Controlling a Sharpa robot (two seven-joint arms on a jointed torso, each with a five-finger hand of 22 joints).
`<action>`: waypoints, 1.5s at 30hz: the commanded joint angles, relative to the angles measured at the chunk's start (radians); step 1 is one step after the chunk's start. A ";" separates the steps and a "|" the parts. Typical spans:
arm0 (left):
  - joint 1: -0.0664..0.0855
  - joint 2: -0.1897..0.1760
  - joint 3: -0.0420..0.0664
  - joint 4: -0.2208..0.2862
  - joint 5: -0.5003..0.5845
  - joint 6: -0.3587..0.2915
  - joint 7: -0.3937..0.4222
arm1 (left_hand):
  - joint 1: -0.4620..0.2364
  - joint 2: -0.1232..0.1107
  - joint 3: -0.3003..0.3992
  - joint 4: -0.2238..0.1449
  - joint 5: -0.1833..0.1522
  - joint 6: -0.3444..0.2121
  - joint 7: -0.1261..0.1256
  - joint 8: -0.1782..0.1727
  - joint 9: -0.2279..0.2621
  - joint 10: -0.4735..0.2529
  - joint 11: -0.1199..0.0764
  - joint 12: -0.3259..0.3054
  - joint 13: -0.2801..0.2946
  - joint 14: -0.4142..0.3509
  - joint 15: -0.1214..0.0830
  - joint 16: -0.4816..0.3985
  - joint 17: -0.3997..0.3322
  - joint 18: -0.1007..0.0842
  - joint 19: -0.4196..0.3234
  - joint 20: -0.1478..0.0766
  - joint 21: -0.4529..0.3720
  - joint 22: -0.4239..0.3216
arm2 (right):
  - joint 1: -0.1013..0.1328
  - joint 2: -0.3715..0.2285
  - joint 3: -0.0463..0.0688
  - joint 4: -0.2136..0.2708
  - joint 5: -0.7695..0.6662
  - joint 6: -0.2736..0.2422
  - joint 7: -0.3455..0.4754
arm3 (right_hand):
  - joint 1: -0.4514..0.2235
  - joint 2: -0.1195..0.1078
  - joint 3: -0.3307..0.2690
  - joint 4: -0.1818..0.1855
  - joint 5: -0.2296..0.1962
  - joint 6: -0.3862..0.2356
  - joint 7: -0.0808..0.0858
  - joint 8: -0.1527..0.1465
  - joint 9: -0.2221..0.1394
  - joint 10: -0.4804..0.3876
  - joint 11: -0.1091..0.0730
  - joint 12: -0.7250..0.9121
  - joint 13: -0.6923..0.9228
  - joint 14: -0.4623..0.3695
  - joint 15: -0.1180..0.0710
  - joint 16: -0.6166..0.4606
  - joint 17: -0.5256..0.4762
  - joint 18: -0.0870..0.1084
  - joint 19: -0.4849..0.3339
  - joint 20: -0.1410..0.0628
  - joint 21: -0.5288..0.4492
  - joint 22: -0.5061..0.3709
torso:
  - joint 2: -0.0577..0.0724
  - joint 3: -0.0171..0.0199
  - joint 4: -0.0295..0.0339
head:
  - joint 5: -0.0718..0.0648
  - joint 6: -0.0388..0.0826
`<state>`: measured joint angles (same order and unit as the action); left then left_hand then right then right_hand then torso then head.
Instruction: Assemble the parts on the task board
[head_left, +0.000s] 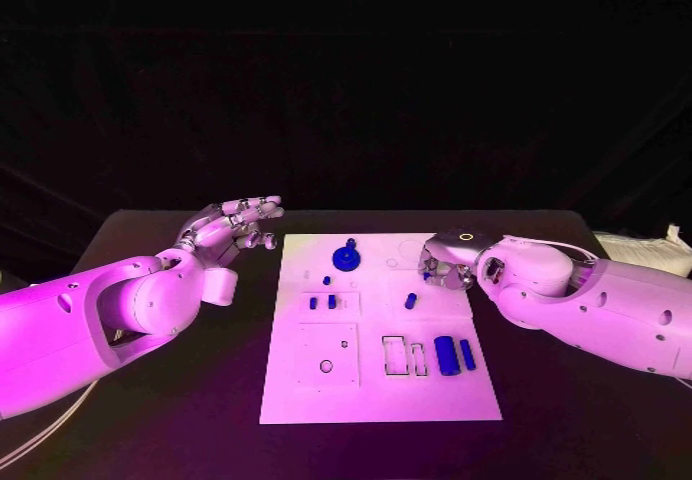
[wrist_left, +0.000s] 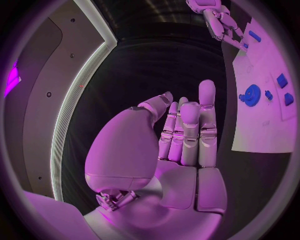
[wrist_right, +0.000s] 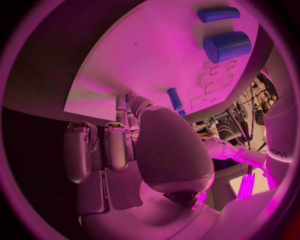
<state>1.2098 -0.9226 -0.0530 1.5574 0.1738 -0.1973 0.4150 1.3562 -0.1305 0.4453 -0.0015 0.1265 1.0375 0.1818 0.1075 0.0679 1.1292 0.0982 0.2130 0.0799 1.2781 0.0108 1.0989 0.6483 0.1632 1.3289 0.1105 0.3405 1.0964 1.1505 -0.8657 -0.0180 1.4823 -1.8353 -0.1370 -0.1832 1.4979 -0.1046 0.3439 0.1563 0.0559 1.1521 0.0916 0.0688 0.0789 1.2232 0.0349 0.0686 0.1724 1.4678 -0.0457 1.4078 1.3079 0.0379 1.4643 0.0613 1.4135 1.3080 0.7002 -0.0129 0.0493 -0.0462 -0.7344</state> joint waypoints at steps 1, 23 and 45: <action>0.000 0.000 0.001 0.001 0.004 0.010 0.004 | 0.005 0.003 -0.004 -0.001 -0.001 -0.007 -0.002 -0.004 -0.001 -0.006 0.004 0.005 0.001 -0.006 0.002 0.003 -0.001 0.017 -0.001 -0.003 -0.004 -0.001 | -0.006 0.003 -0.002 -0.007 -0.008 0.041 0.012 | 0.006 0.018 0.017 -0.005 -0.004 0.015 -0.001 0.004 0.003 0.013 -0.002 -0.001 -0.007 0.070 -0.010 0.001 0.066 0.010 0.017 -0.010 -0.005 0.098 | 0.000 -0.0002 -0.0013 | 0.002 -0.002; 0.000 -0.001 0.000 0.001 -0.013 0.022 -0.003 | 0.017 0.014 0.000 -0.011 0.001 -0.009 -0.001 -0.002 -0.001 -0.014 0.004 0.013 0.001 -0.009 0.002 0.007 -0.007 0.017 0.002 -0.003 -0.006 -0.004 | -0.010 -0.006 -0.001 -0.006 0.044 -0.092 0.047 | 0.008 0.042 0.071 -0.050 -0.006 0.052 0.001 0.012 0.019 0.072 -0.007 -0.003 -0.023 0.070 -0.008 0.004 0.066 0.007 0.024 -0.011 0.003 0.107 | -0.001 0.0006 -0.0018 | 0.009 -0.003; 0.000 -0.004 0.000 -0.005 -0.013 0.026 -0.011 | 0.017 0.014 -0.001 -0.014 0.000 -0.012 0.001 -0.003 -0.001 -0.021 0.006 0.014 0.000 -0.013 0.003 0.005 -0.013 0.017 0.002 -0.003 -0.007 -0.006 | 0.005 -0.070 0.014 0.077 0.082 -0.122 0.052 | 0.001 0.028 0.078 -0.061 -0.006 0.054 0.005 0.010 0.021 0.071 -0.003 -0.006 -0.030 0.070 -0.003 0.003 0.064 0.006 0.024 -0.006 0.003 0.107 | -0.001 -0.0011 -0.0018 | 0.005 0.002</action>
<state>1.2095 -0.9260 -0.0533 1.5521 0.1662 -0.1918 0.4044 1.3656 -0.1212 0.4427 -0.0098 0.1265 1.0304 0.1820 0.1075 0.0680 1.1148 0.1052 0.2239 0.0797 1.2745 0.0143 1.0989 0.6359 0.1632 1.3289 0.1105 0.3406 1.0921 1.1535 -0.9328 -0.0044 1.5491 -1.7584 -0.2514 -0.1355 1.5014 -0.0696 0.4184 0.0991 0.0464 1.1960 0.0856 0.0753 0.0928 1.2917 0.0327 0.0671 0.1433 1.4683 -0.0521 1.4078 1.3074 0.0380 1.4661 0.0501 1.4135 1.3074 0.6990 -0.0136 0.0475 -0.0409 -0.7326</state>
